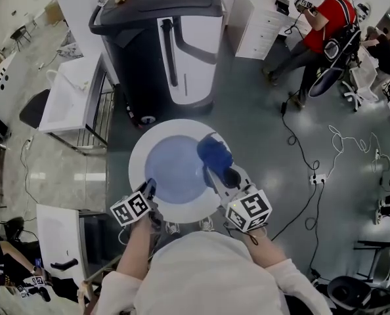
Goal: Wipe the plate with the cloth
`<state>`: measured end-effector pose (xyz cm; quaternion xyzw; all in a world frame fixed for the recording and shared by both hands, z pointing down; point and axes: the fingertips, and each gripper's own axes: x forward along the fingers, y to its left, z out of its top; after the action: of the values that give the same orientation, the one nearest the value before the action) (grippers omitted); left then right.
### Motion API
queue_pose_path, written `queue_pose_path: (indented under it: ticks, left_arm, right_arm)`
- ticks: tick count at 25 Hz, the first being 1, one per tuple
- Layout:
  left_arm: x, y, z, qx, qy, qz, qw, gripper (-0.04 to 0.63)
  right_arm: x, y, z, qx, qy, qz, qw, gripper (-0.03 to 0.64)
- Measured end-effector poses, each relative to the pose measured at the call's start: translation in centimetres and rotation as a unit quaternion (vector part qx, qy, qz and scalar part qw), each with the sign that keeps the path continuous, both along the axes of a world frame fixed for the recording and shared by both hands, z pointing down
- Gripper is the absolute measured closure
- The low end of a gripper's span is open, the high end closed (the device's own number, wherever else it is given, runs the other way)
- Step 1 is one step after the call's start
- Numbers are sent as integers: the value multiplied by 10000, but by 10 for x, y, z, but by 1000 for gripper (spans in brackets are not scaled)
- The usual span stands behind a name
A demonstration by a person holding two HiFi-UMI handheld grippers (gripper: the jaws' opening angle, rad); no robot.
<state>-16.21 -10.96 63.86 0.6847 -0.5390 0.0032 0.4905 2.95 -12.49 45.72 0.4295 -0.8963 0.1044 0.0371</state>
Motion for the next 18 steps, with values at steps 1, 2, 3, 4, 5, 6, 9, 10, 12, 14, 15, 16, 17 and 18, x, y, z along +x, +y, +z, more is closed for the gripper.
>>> queue_pose_path:
  ticks: [1, 2, 3, 4, 5, 6, 9, 10, 12, 14, 15, 16, 17, 18]
  left_arm:
    - [0, 1, 6, -65, 15, -21, 10000, 551]
    - [-1, 2, 11, -135, 44, -47, 9999, 551]
    - [-1, 3, 17, -208, 86, -75, 9997, 551]
    - [0, 4, 22, -285, 136, -104, 9994, 551]
    - [0, 4, 28, -360, 189, -134, 9991, 551]
    - [0, 4, 33, -431, 237, -167, 9987, 551]
    - [-1, 1, 47, -606, 324, -262, 9973, 551]
    - [-1, 0, 52, -654, 336, -279, 9969, 551]
    - [-1, -1, 59, -740, 342, -280, 9963, 551]
    - [-1, -3, 66, -809, 344, -264, 9958, 551]
    - [-1, -4, 69, -843, 351, -263, 9955, 551]
    - [-1, -5, 73, -879, 365, -270, 9951, 551]
    - [-1, -6, 76, -916, 386, -283, 9946, 551]
    - [-1, -7, 79, -956, 411, -301, 9941, 551]
  right_arm:
    - [2, 3, -1, -6, -29, 7, 10000, 528]
    - [3, 5, -3, 2, -47, 23, 10000, 528]
    - [5, 7, -5, 21, -62, 50, 10000, 528]
    - [7, 8, -7, 49, -76, 82, 9999, 528]
    - [9, 9, -9, 89, -82, 117, 9999, 528]
    - [11, 9, -11, 134, -67, 157, 9998, 528]
    - [15, 9, -14, 212, -9, 255, 9995, 528]
    - [16, 9, -14, 201, -28, 284, 9994, 528]
    - [21, 9, -13, 140, -101, 373, 9992, 528]
    - [25, 10, -10, 85, -153, 463, 9988, 528]
    - [27, 10, -9, 66, -157, 489, 9987, 528]
    - [28, 10, -7, 46, -149, 506, 9986, 528]
    - [29, 9, -6, 19, -133, 522, 9985, 528]
    - [30, 9, -5, -13, -115, 544, 9985, 528]
